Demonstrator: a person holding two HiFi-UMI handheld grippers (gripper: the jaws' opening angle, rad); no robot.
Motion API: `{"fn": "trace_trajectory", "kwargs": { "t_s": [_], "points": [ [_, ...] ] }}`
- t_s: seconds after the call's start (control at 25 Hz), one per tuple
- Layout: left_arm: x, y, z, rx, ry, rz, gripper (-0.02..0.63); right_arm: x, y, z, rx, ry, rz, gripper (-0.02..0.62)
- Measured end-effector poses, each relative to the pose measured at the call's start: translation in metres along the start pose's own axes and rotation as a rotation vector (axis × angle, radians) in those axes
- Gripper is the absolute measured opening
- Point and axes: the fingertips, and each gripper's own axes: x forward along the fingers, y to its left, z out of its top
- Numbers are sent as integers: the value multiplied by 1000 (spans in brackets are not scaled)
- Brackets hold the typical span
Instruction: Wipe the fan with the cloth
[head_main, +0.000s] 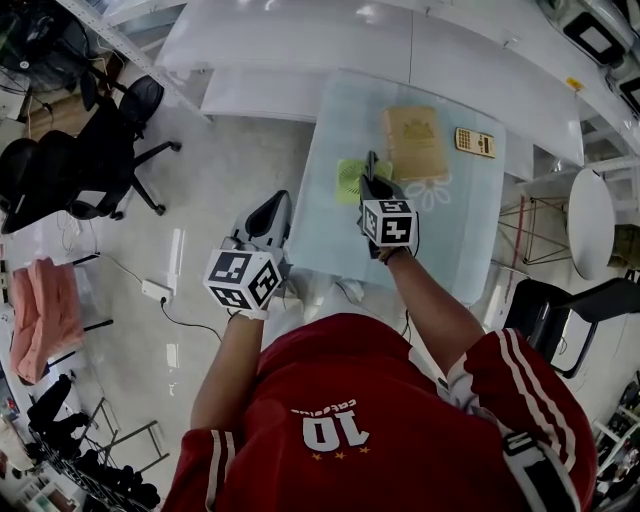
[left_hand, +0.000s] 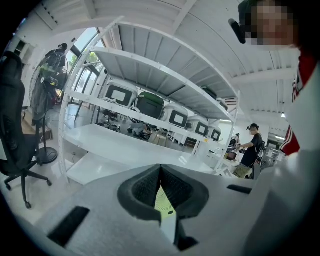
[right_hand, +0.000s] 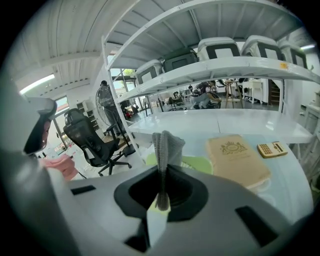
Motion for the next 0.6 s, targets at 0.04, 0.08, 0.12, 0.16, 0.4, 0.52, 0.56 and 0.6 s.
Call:
{"fn": "trace_trajectory", "kwargs": {
  "t_s": [0.04, 0.08, 0.12, 0.16, 0.4, 0.52, 0.56, 0.6],
  "points": [
    [-2, 2, -1, -3, 0, 6, 3, 1, 2, 0, -2, 1, 2, 21],
    [-4, 4, -2, -6, -1, 13, 3, 1, 3, 0, -4, 2, 4, 21],
    [-5, 6, -2, -8, -1, 19, 3, 2, 5, 1, -6, 2, 6, 21],
    [-7, 8, -3, -10, -2, 25, 3, 2, 6, 1, -7, 1, 8, 21],
    [-16, 18, -2, -16, -9, 55, 3, 7, 20, 2, -14, 5, 30, 21],
    [-23, 24, -2, -20, -12, 75, 3, 13, 28, 1, -24, 9, 46, 21],
    [-26, 27, -3, -22, -13, 83, 3, 15, 31, 1, -26, 11, 51, 21],
    [-29, 30, -3, -24, -14, 91, 3, 16, 34, 0, -28, 13, 55, 21]
  ]
}}
